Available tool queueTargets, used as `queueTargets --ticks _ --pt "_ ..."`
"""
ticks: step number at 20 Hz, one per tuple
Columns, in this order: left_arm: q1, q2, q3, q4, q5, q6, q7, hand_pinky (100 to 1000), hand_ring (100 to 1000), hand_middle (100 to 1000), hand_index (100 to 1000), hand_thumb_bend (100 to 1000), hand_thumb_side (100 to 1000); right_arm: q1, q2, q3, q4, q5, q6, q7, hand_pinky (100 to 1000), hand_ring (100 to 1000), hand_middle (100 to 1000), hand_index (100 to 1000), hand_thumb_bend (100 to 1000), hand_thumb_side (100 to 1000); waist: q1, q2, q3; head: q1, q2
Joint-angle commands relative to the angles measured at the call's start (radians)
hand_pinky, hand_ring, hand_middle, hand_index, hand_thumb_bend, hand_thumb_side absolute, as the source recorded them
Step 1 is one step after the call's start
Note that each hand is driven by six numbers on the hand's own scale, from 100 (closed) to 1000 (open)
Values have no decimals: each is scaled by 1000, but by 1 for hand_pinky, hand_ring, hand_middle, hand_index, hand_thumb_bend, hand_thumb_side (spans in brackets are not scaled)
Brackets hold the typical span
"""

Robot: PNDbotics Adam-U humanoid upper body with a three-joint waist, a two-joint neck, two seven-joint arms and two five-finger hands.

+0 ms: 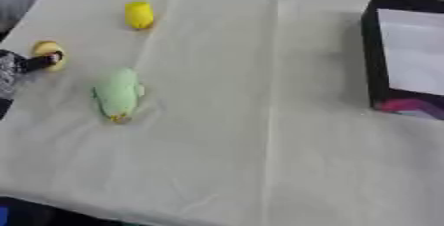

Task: Pick up the objects with one hand, pass them to the other hand, and then place them into the box on the other side of the table.

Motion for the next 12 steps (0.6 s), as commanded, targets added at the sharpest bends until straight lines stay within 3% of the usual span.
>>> queueTargets --ticks 1,4,5,7,12 --pt "-19 11 -9 -8 42 -2 39 872 836 703 745 413 553 -13 -16 0 -5 7 -4 12 990 1000 854 1000 100 523 -1 -15 -2 6 -12" --pt "-22 8 -17 -8 50 -1 36 861 816 675 702 256 288 -11 -16 1 -3 10 -6 16 991 1000 854 1000 100 523 1 -16 -4 7 -10" --pt "-23 8 -18 -8 50 3 32 858 805 656 674 207 153 -11 -16 2 -2 11 -5 17 991 1000 854 1000 100 523 2 -16 -4 7 -8" --pt "-27 8 -19 -8 49 11 26 854 797 641 644 176 100 -10 -16 3 -1 12 -4 19 991 1000 854 1000 100 523 4 -18 -5 6 -6" --pt "-48 14 -21 -8 44 31 58 844 770 595 542 113 100 -5 -21 3 0 8 -3 18 991 1000 854 1000 100 523 8 -25 -6 5 2"
